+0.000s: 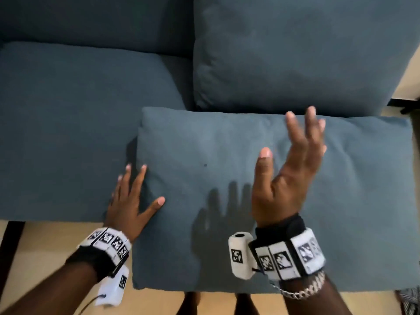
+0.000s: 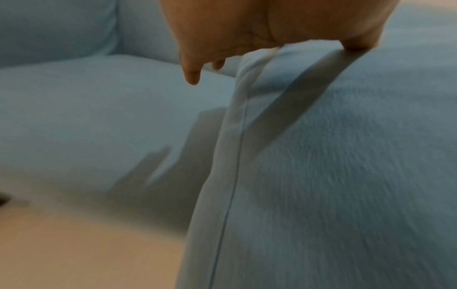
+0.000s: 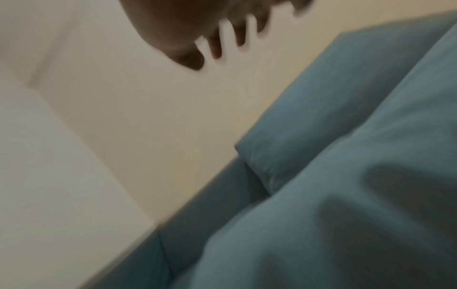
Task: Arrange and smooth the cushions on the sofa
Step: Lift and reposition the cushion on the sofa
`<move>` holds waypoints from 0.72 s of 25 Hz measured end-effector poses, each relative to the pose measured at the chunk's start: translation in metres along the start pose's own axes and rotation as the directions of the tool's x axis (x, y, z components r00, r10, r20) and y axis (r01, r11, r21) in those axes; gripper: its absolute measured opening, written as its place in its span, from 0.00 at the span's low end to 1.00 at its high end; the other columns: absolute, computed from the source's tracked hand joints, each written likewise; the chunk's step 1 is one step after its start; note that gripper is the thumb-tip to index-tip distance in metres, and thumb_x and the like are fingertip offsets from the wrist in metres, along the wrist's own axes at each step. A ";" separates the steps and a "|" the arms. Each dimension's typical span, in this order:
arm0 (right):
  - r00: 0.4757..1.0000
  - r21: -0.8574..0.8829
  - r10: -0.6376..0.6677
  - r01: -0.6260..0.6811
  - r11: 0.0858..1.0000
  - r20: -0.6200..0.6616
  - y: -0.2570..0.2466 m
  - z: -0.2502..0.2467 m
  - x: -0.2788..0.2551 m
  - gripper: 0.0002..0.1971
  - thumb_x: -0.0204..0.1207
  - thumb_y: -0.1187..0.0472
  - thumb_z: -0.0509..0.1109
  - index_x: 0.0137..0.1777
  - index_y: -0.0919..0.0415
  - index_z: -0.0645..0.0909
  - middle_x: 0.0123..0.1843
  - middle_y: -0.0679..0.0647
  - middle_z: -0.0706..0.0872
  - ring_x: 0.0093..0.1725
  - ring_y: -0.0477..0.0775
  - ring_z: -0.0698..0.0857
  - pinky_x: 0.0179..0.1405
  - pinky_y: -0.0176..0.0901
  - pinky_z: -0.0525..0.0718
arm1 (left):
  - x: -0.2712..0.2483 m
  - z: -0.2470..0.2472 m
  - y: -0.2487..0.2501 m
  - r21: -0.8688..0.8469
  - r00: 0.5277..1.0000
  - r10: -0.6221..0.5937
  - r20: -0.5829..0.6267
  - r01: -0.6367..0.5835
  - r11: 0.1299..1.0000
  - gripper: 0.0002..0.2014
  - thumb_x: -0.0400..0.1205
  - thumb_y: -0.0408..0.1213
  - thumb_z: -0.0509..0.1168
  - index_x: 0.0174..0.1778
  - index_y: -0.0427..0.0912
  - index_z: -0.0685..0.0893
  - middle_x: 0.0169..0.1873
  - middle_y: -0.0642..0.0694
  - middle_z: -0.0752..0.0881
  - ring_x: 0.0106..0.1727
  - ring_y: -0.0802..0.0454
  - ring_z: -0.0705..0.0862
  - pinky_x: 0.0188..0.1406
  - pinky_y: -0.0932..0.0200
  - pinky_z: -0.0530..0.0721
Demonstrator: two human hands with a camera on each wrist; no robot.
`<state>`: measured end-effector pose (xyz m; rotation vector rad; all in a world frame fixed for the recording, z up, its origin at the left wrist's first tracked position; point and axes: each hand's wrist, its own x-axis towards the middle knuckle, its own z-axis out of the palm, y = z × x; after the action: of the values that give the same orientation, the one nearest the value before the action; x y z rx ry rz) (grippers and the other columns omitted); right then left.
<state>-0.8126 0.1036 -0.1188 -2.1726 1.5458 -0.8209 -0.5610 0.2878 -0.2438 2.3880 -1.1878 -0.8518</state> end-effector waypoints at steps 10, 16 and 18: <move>0.987 0.038 -0.065 0.060 0.998 0.146 -0.055 0.048 0.004 0.32 0.87 0.46 0.62 0.89 0.50 0.62 0.93 0.53 0.44 0.92 0.62 0.42 0.87 0.69 0.43 | -0.036 0.058 -0.027 -0.555 0.942 -0.310 0.127 0.326 0.765 0.64 0.62 0.90 0.56 0.91 0.59 0.49 0.86 0.50 0.68 0.83 0.46 0.73 0.85 0.44 0.69; 0.632 -0.335 0.092 0.276 0.901 0.769 -0.071 0.124 -0.020 0.37 0.87 0.34 0.52 0.91 0.46 0.46 0.92 0.56 0.33 0.90 0.64 0.29 0.83 0.80 0.36 | -0.026 0.053 -0.025 -0.523 0.964 -0.245 0.107 0.264 0.810 0.58 0.69 0.85 0.52 0.91 0.59 0.44 0.90 0.54 0.58 0.87 0.51 0.64 0.87 0.48 0.63; 0.788 -0.084 -0.131 0.226 0.971 0.602 -0.113 0.102 -0.015 0.34 0.86 0.39 0.59 0.89 0.47 0.58 0.93 0.56 0.40 0.91 0.61 0.32 0.87 0.75 0.37 | -0.018 0.054 -0.025 -0.548 0.977 -0.199 0.076 0.208 0.811 0.52 0.75 0.79 0.54 0.92 0.57 0.47 0.89 0.57 0.57 0.87 0.58 0.61 0.86 0.51 0.62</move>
<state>-0.6686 0.1515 -0.1353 -2.3909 1.1146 -0.0251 -0.5897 0.3156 -0.2920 2.0357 -0.5711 -1.1041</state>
